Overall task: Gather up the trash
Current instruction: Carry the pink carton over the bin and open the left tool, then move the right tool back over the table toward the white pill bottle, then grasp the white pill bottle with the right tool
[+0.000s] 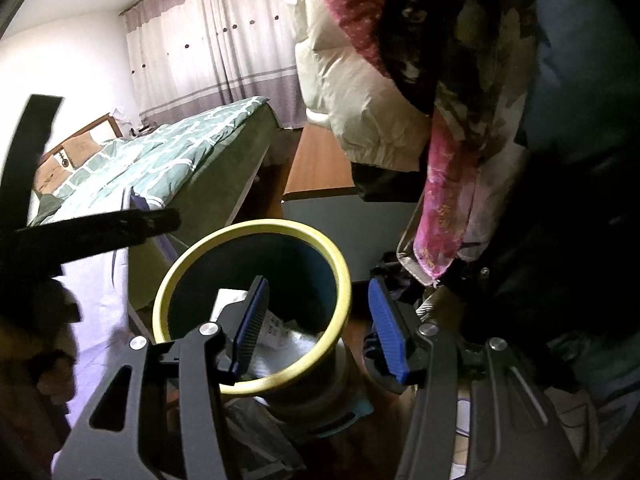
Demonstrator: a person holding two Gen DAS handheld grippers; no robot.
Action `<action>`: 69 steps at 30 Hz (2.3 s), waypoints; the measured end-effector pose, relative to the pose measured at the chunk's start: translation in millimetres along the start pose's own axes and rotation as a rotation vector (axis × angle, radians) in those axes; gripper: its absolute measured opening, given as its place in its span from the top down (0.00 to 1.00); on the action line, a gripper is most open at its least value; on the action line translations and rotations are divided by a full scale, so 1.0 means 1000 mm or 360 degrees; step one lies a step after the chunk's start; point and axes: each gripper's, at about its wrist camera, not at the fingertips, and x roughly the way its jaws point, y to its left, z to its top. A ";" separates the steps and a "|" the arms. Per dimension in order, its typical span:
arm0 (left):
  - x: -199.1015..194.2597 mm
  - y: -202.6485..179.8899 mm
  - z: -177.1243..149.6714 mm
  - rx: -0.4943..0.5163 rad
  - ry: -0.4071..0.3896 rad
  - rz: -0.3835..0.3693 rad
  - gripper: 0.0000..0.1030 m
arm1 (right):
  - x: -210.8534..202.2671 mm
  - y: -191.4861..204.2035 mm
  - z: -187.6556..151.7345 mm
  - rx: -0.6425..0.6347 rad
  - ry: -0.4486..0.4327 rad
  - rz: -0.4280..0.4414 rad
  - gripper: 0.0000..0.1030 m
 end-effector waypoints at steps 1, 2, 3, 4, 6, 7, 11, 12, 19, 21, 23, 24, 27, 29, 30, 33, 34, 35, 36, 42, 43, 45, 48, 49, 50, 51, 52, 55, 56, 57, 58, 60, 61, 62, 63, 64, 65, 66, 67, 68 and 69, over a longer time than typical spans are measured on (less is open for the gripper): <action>-0.010 0.006 -0.003 -0.0017 -0.0022 0.0006 0.28 | 0.000 0.003 0.000 -0.0008 0.0000 0.0010 0.51; -0.019 0.012 -0.005 -0.0032 -0.0039 0.0010 0.28 | -0.001 0.005 0.000 -0.0014 -0.0002 0.0018 0.51; -0.033 0.021 -0.009 -0.0056 -0.0070 0.0020 0.28 | -0.001 0.009 -0.001 -0.0023 -0.0003 0.0028 0.51; -0.043 0.028 -0.012 -0.0071 -0.0087 0.0027 0.27 | -0.001 0.014 -0.002 -0.0038 -0.0002 0.0040 0.51; -0.070 0.047 -0.022 -0.0115 -0.0131 0.0041 0.26 | -0.001 0.022 -0.002 -0.0061 0.0002 0.0063 0.51; -0.081 0.054 -0.025 -0.0130 -0.0147 0.0048 0.24 | -0.001 0.028 -0.003 -0.0078 0.0004 0.0081 0.51; -0.142 0.094 -0.044 -0.0174 -0.0287 0.0160 0.20 | -0.004 0.057 -0.003 -0.0147 -0.0001 0.0141 0.50; -0.153 0.103 -0.047 -0.0184 -0.0310 0.0181 0.18 | -0.005 0.063 -0.003 -0.0161 -0.0002 0.0156 0.50; -0.247 0.190 -0.089 -0.0317 -0.0482 0.0440 0.14 | -0.015 0.141 -0.002 -0.0340 -0.0037 0.0313 0.50; -0.269 0.215 -0.103 -0.0364 -0.0522 0.0512 0.14 | -0.018 0.168 -0.005 -0.0400 -0.0037 0.0361 0.49; -0.289 0.241 -0.117 -0.0426 -0.0561 0.0583 0.12 | -0.020 0.191 -0.006 -0.0447 -0.0031 0.0399 0.49; -0.299 0.256 -0.126 -0.0463 -0.0579 0.0622 0.12 | -0.021 0.204 -0.009 -0.0475 -0.0028 0.0417 0.49; -0.320 0.298 -0.149 -0.0568 -0.0613 0.0718 0.12 | -0.021 0.247 -0.017 -0.0565 0.0009 0.0495 0.49; -0.330 0.324 -0.164 -0.0631 -0.0627 0.0780 0.12 | -0.022 0.270 -0.023 -0.0606 0.0032 0.0543 0.49; -0.336 0.341 -0.174 -0.0671 -0.0633 0.0823 0.12 | -0.023 0.282 -0.027 -0.0631 0.0037 0.0562 0.49; -0.338 0.371 -0.190 -0.0736 -0.0644 0.0922 0.12 | -0.024 0.316 -0.040 -0.0686 0.0072 0.0621 0.49; -0.336 0.377 -0.194 -0.0749 -0.0642 0.0940 0.12 | -0.023 0.325 -0.043 -0.0698 0.0090 0.0651 0.49; -0.335 0.389 -0.199 -0.0774 -0.0639 0.0968 0.12 | -0.022 0.331 -0.046 -0.0710 0.0104 0.0668 0.49; -0.333 0.395 -0.202 -0.0790 -0.0633 0.0982 0.12 | -0.022 0.338 -0.049 -0.0725 0.0114 0.0681 0.49; -0.317 0.425 -0.219 -0.0898 -0.0613 0.0973 0.12 | -0.024 0.374 -0.055 -0.0756 0.0146 0.0768 0.49; -0.314 0.426 -0.219 -0.0901 -0.0609 0.0975 0.12 | -0.022 0.379 -0.055 -0.0758 0.0158 0.0779 0.49; -0.310 0.427 -0.221 -0.0909 -0.0594 0.0967 0.12 | -0.019 0.386 -0.057 -0.0766 0.0179 0.0787 0.49; -0.309 0.427 -0.221 -0.0917 -0.0614 0.0962 0.12 | -0.008 0.398 -0.062 -0.0778 0.0220 0.0766 0.49; -0.310 0.425 -0.222 -0.0917 -0.0615 0.0969 0.12 | -0.003 0.402 -0.064 -0.0778 0.0239 0.0757 0.49; -0.309 0.424 -0.221 -0.0917 -0.0615 0.0975 0.12 | 0.000 0.404 -0.066 -0.0778 0.0251 0.0748 0.49; -0.307 0.424 -0.221 -0.0917 -0.0614 0.0975 0.12 | 0.003 0.405 -0.068 -0.0780 0.0264 0.0735 0.49; -0.308 0.424 -0.222 -0.0916 -0.0615 0.0969 0.12 | 0.006 0.408 -0.070 -0.0782 0.0277 0.0719 0.49; -0.309 0.419 -0.223 -0.0897 -0.0620 0.0956 0.11 | 0.013 0.412 -0.073 -0.0786 0.0298 0.0701 0.49; -0.308 0.417 -0.222 -0.0886 -0.0622 0.0957 0.11 | 0.015 0.413 -0.073 -0.0783 0.0312 0.0698 0.49; -0.308 0.415 -0.222 -0.0878 -0.0622 0.0959 0.11 | 0.017 0.414 -0.073 -0.0778 0.0326 0.0701 0.49; -0.310 0.414 -0.222 -0.0875 -0.0622 0.0959 0.11 | 0.021 0.416 -0.075 -0.0766 0.0354 0.0713 0.49; -0.308 0.412 -0.222 -0.0872 -0.0622 0.0949 0.11 | 0.025 0.416 -0.076 -0.0744 0.0376 0.0730 0.49; -0.309 0.412 -0.222 -0.0872 -0.0620 0.0945 0.11 | 0.026 0.417 -0.076 -0.0745 0.0370 0.0722 0.49; -0.309 0.412 -0.222 -0.0870 -0.0618 0.0941 0.11 | 0.026 0.417 -0.077 -0.0751 0.0366 0.0718 0.53; -0.309 0.411 -0.222 -0.0867 -0.0619 0.0937 0.11 | 0.027 0.417 -0.077 -0.0752 0.0365 0.0725 0.54; -0.310 0.410 -0.222 -0.0865 -0.0622 0.0935 0.11 | 0.026 0.416 -0.077 -0.0750 0.0363 0.0731 0.54; -0.309 0.409 -0.222 -0.0860 -0.0624 0.0932 0.11 | 0.025 0.416 -0.077 -0.0747 0.0360 0.0738 0.55; -0.309 0.408 -0.222 -0.0857 -0.0624 0.0932 0.11 | 0.024 0.415 -0.077 -0.0743 0.0355 0.0744 0.55; -0.308 0.408 -0.222 -0.0854 -0.0623 0.0933 0.11 | 0.023 0.414 -0.076 -0.0739 0.0346 0.0751 0.55; -0.308 0.407 -0.222 -0.0852 -0.0623 0.0933 0.11 | 0.022 0.413 -0.076 -0.0737 0.0338 0.0752 0.55; -0.307 0.407 -0.221 -0.0847 -0.0619 0.0932 0.11 | 0.020 0.412 -0.075 -0.0732 0.0329 0.0753 0.55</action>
